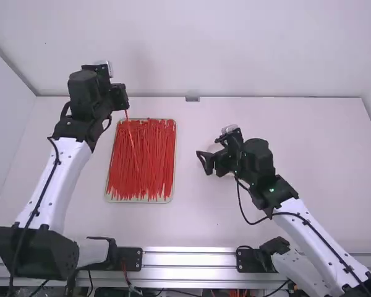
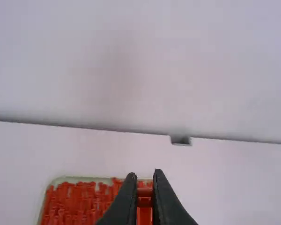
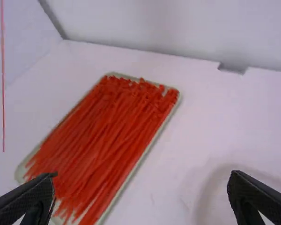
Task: Fasten the cable tie
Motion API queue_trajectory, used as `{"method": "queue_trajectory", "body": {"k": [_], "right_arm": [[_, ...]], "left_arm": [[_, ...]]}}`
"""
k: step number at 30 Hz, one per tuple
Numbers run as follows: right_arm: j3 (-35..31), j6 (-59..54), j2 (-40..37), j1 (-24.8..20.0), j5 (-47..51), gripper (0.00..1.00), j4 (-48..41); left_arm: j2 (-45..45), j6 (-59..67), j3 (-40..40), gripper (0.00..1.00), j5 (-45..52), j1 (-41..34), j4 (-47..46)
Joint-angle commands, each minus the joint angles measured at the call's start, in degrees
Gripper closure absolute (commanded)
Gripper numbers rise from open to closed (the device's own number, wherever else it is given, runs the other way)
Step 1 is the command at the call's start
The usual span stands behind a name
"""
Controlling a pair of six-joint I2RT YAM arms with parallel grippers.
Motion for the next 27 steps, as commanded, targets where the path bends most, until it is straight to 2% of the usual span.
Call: {"method": "queue_trajectory", "body": {"k": [1, 4, 11, 18, 20, 27], "right_arm": [[1.92, 0.02, 0.11, 0.33, -3.76, 0.02, 1.64], [1.92, 1.36, 0.11, 0.31, -4.85, 0.02, 3.78], [1.9, 3.43, 0.13, 0.28, -6.51, 0.02, 11.76], [1.9, 7.93, 0.13, 0.28, -6.47, 0.02, 18.38], [1.9, 7.96, 0.13, 0.28, -6.51, 0.02, 20.39], [1.9, 11.1, 4.39, 2.25, -6.64, 0.02, 29.4]], "left_arm": [[-1.81, -0.2, -2.4, 0.98, 6.84, 0.22, 1.33], [-2.49, -0.44, -4.87, 0.98, 11.65, 0.13, 4.09], [-2.82, -7.8, -13.97, 0.98, 21.97, 0.22, 19.3], [-2.82, -14.38, -18.53, 0.98, 31.71, -0.24, 32.57], [-2.82, -15.23, -19.26, 0.98, 32.2, -1.49, 35.63], [-2.91, -14.1, -18.82, 0.98, 29.73, -7.61, 36.92]]}}
